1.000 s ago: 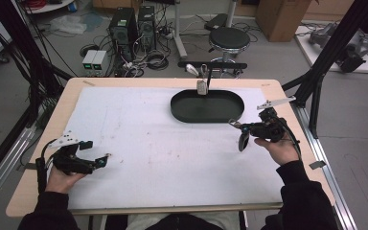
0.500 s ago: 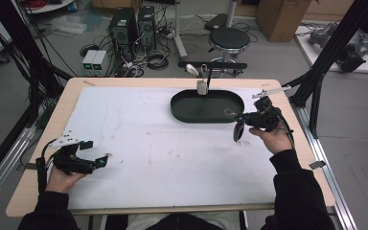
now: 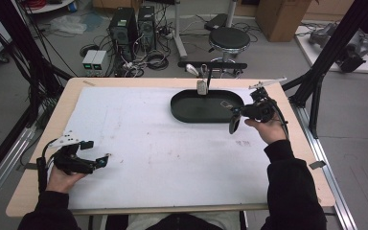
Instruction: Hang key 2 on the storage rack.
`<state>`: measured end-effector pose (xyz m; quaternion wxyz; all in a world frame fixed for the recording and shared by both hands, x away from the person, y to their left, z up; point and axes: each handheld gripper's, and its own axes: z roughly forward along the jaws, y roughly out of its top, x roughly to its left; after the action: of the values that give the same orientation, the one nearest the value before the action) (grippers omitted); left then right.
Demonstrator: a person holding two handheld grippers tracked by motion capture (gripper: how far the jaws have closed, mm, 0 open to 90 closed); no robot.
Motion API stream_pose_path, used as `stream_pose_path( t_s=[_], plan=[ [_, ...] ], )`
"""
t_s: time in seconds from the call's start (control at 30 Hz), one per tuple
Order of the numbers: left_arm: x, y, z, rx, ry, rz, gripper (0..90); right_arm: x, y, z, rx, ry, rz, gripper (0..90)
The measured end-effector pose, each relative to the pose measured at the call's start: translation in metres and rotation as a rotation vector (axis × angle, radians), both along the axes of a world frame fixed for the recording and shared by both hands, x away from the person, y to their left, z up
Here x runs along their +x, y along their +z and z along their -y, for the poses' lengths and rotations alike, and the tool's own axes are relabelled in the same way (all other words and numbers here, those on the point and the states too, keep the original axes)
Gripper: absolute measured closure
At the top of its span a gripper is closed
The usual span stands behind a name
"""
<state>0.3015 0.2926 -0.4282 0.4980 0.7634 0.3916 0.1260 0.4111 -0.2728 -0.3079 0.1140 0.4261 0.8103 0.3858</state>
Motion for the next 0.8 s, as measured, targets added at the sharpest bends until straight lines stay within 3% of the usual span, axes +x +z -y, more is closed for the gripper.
stream_pose_path(
  t_s=[0.23,0.63,0.8],
  plan=[
    [0.000,0.000,0.000,-0.002,0.003,0.000,1.8,0.012,0.011,0.000,0.056,0.009,-0.007,86.1],
    [0.000,0.000,0.001,0.004,0.001,-0.003,1.8,0.036,0.032,-0.008,0.053,0.038,-0.005,86.1],
    [0.000,0.000,0.000,0.001,0.003,0.001,1.8,0.046,0.038,-0.012,0.028,0.047,-0.010,86.1]
  ],
)
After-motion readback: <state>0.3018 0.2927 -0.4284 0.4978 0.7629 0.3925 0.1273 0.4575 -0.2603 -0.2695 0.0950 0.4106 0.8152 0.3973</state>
